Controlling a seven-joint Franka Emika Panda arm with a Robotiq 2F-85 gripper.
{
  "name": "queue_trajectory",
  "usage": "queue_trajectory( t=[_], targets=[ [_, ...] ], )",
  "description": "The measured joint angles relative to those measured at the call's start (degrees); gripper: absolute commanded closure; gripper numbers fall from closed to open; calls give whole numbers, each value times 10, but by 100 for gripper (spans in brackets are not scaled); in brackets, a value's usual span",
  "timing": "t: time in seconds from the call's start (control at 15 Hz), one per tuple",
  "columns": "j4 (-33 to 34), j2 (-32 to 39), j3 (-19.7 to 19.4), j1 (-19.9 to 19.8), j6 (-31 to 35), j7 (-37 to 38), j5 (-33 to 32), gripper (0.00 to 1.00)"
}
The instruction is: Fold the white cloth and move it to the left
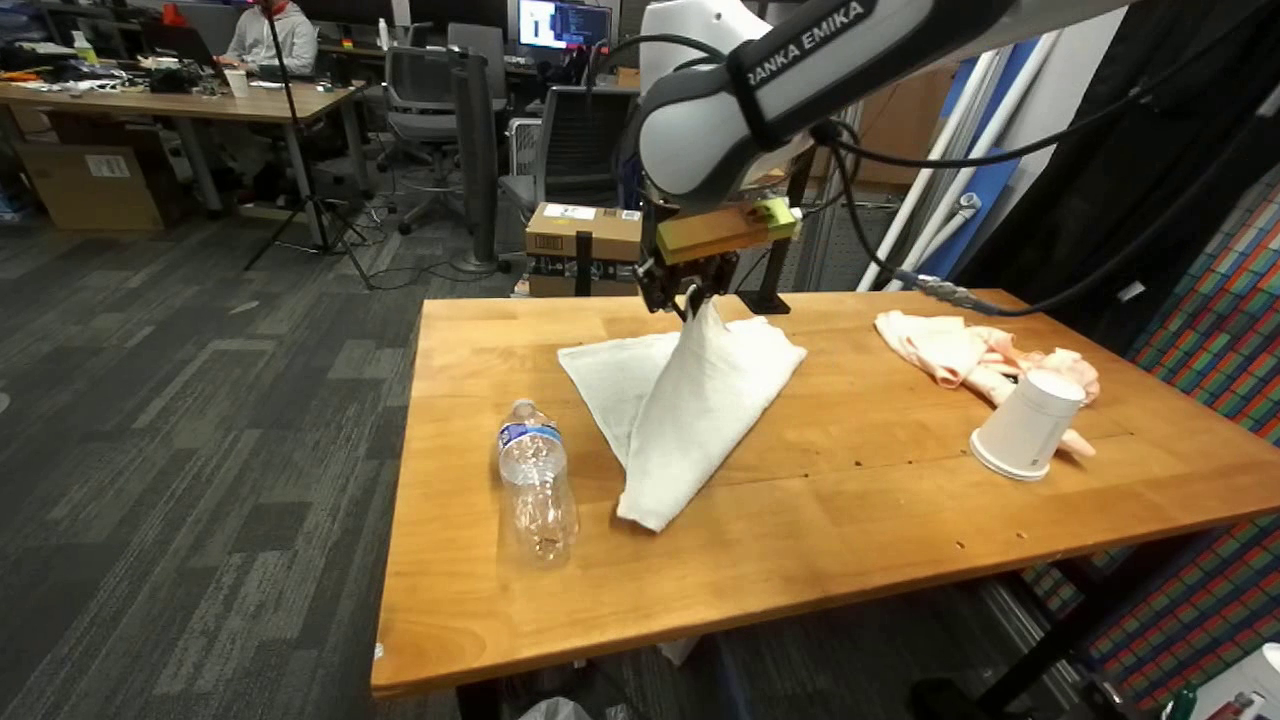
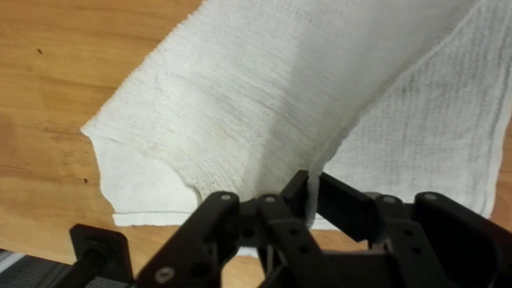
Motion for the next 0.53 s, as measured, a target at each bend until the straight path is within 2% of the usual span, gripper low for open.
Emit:
queue_trajectory(
  t=[0.4,0.47,0.53],
  targets=[
    [171,89,-7,62,-56,-10,34,92],
    [197,102,-8,72,-68,-11,37,64],
    [222,115,-9,82,-82,-12,39,64]
  ],
)
